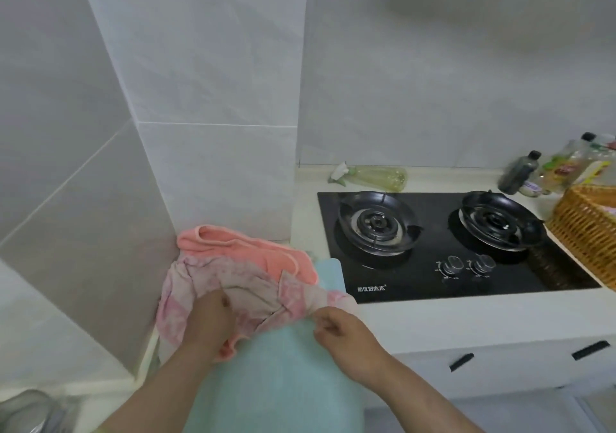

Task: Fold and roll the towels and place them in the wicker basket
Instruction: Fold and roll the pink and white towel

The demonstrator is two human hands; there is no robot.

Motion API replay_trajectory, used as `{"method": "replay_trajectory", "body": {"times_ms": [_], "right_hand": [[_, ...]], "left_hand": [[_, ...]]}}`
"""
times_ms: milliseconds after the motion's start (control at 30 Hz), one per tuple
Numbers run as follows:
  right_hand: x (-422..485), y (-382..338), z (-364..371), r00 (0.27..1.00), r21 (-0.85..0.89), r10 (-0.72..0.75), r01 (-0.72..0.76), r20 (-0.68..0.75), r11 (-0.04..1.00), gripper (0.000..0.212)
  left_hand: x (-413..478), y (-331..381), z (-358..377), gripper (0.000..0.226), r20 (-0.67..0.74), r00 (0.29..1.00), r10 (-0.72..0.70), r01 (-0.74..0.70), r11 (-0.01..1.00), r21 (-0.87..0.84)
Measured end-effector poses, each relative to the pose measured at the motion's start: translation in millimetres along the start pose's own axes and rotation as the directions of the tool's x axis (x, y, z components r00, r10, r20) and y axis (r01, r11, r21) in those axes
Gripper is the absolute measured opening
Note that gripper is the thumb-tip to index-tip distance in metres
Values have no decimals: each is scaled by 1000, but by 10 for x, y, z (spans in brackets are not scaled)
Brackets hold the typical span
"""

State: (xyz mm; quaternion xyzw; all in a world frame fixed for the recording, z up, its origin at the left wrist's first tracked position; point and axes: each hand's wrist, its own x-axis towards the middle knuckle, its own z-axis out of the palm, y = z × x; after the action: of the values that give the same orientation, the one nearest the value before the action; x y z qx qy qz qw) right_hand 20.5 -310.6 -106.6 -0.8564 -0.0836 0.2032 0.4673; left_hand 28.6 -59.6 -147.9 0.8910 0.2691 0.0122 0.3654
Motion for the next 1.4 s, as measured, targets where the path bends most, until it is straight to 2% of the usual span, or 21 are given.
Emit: {"method": "replay_trajectory", "body": {"times_ms": [33, 67, 133, 167, 267, 333, 467, 533, 600, 667, 767, 867, 1000, 1100, 1167, 1233, 1267, 1333, 1400], "right_hand": [[-46, 33, 15, 1000, 0, -10, 10, 6, 1000, 17], [-82, 54, 26, 1000, -1, -17, 17, 16, 1000, 18], [-132, 85, 41, 999, 8, -22, 22, 31, 1000, 21], [-138, 96, 43, 999, 15, -24, 24, 29, 1000, 24], [-113, 159, 58, 1000, 28, -26, 26, 5, 999, 29], [-92, 230, 79, 999, 33, -38, 38, 1, 999, 29], [-58, 370, 163, 999, 67, -37, 37, 2, 997, 32], [-34, 398, 216, 999, 57, -54, 54, 0, 997, 34], [-12, 401, 290, 996, 21, -94, 94, -6, 995, 34], [15, 384, 335, 990, -33, -140, 139, -29, 990, 36], [55, 405, 480, 972, -151, -226, 216, -57, 965, 46], [110, 495, 625, 950, -262, -311, 294, -26, 919, 61], [181, 572, 817, 930, -418, -357, 360, 88, 834, 75], [150, 592, 945, 928, -448, -346, 371, 141, 814, 66], [99, 637, 1030, 919, -494, -369, 388, 139, 778, 44], [50, 692, 1077, 909, -576, -392, 396, 138, 715, 19], [19, 726, 1094, 910, -606, -385, 394, 153, 691, 19], [-49, 791, 1102, 918, -626, -354, 385, 180, 678, 40], [-134, 811, 1118, 916, -648, -360, 385, 179, 657, 57]], "left_hand": [[-23, 4, -1, 9, -12, 1000, 0, 1, 1000, 25], [-22, -19, 16, 14, -20, 1000, 5, -4, 999, 49], [11, -90, 44, 40, -19, 1000, 23, -20, 993, 115], [23, -122, 56, 41, -33, 999, 32, -28, 992, 122], [21, -171, 70, 30, -88, 994, 69, -59, 992, 112], [-6, -187, 49, 22, -121, 989, 90, -86, 995, 43], [-198, -155, -18, 13, -134, 984, 120, -147, 966, -211], [-371, -118, -57, 17, -49, 998, 50, -66, 900, -432], [-535, -162, -90, 19, 45, 997, 57, -23, 831, -556], [-627, -213, -139, 20, 39, 994, 103, -62, 822, -566], [-706, -354, -214, 38, 24, 992, 120, -81, 794, -602], [-789, -484, -286, 21, 24, 986, 167, -112, 752, -649], [-904, -685, -349, 18, 101, 957, 271, -122, 694, -710], [-1007, -753, -394, 21, 111, 936, 334, -151, 668, -729], [-1051, -801, -430, 31, 111, 929, 352, -145, 626, -766], [-1059, -837, -437, 38, 91, 912, 401, -213, 651, -729], [-1062, -874, -424, 43, 59, 905, 421, -282, 700, -656], [-1028, -956, -380, 50, -59, 885, 461, -441, 793, -420], [-1003, -1038, -337, 40, -191, 830, 523, -550, 824, -137]]}}
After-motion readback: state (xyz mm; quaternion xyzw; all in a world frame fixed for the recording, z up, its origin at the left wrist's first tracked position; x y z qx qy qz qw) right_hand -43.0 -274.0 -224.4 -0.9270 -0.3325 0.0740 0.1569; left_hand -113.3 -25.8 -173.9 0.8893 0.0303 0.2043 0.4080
